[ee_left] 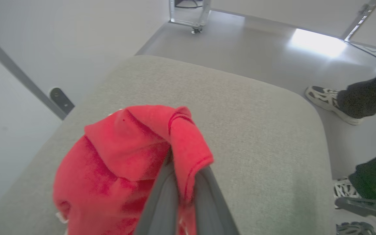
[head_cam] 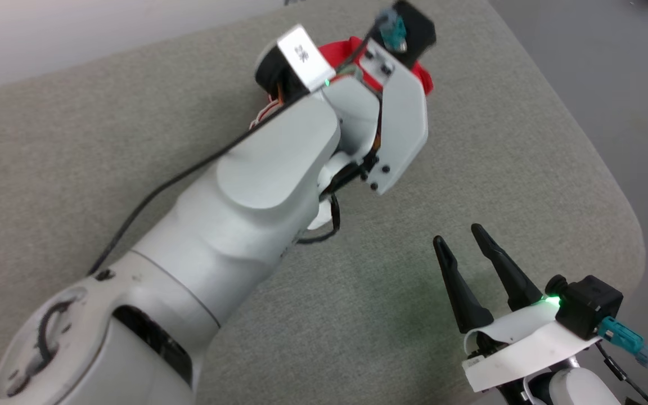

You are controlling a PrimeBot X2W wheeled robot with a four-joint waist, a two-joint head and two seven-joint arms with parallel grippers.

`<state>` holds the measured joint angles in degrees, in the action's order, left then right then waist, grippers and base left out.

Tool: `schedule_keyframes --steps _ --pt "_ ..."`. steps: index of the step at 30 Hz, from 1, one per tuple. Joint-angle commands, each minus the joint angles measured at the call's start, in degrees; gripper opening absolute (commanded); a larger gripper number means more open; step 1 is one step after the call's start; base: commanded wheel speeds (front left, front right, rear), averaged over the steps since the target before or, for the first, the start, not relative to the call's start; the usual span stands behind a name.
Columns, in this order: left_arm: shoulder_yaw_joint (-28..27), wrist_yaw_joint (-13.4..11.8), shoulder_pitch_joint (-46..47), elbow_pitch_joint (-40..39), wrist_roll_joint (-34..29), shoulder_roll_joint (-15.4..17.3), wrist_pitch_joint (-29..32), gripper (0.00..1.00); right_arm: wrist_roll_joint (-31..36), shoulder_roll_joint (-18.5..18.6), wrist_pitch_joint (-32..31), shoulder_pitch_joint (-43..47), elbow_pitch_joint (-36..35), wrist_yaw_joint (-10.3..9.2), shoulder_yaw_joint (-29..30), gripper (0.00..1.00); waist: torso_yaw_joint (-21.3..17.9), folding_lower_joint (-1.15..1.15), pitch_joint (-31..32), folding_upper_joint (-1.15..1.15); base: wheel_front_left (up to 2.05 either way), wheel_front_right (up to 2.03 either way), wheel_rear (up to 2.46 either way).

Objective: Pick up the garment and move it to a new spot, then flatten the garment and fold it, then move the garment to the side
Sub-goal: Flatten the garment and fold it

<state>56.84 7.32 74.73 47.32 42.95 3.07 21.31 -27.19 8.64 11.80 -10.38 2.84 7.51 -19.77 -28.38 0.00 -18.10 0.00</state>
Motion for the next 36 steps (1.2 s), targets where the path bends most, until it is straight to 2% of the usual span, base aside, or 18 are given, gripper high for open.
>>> schedule_keyframes --steps 1,2,3,4,8,12,17,24,29,36 --pt "0.88 0.18 -1.31 1.46 2.24 0.04 -1.41 0.05 -0.34 -0.34 0.61 -1.04 0.62 -0.05 -0.44 1.0 -1.75 0.0 -1.59 0.0 0.0 0.0 0.0" --pt "0.96 0.16 -1.82 1.83 3.92 0.13 -2.12 0.25 -0.53 -0.4 0.8 -1.32 1.04 -0.05 -0.58 1.0 -1.87 0.0 -1.67 0.0 0.0 0.0 0.0" --pt "1.87 0.17 -2.17 1.61 5.25 -0.03 -2.47 0.58 -0.53 -0.44 0.95 -1.56 1.44 -0.05 -0.67 1.0 -1.91 0.0 -1.71 0.0 0.0 0.0 0.0" --pt "2.74 0.17 -2.5 1.32 6.98 -0.29 -2.32 1.0 -0.64 -0.47 1.11 -1.75 1.77 -0.05 -0.62 1.0 -1.77 0.0 -1.73 0.0 0.0 0.0 0.0" --pt "4.04 0.18 -0.35 2.15 11.19 -0.09 -3.22 1.0 -0.96 -0.08 1.57 -1.78 2.77 -0.04 -0.19 1.0 0.2 0.0 -0.9 0.0 0.0 0.0 0.0" --pt "3.71 0.19 1.36 2.96 15.87 -0.05 -1.5 1.0 -0.46 0.78 1.69 -1.0 2.95 -0.05 -0.03 1.0 2.93 0.0 0.89 0.0 0.0 0.0 0.0" --pt "2.97 0.19 0.52 2.18 23.25 2.94 7.7 1.0 0.49 1.56 0.75 0.61 2.23 -0.05 0.63 1.0 5.81 0.0 3.43 0.0 0.0 0.0 0.0" --pt "5.09 -0.38 -3.41 1.18 27.03 8.37 19.96 1.0 1.58 1.55 -1.13 2.37 -0.21 -0.05 2.08 1.0 7.85 0.0 4.13 0.0 0.0 0.0 0.0" --pt "5.74 -2.88 -5.36 1.79 26.28 11.07 20.15 1.0 1.66 1.48 -1.73 1.43 -1.81 -0.05 1.65 1.0 7.17 0.0 2.28 0.0 0.0 0.0 0.0" --pt "4.28 -4.03 -7.26 2.45 28.2 10.72 19.66 1.0 1.35 1.66 -1.35 0.69 -1.73 -0.05 2.32 1.0 6.34 0.0 0.86 0.0 0.0 0.0 0.0"
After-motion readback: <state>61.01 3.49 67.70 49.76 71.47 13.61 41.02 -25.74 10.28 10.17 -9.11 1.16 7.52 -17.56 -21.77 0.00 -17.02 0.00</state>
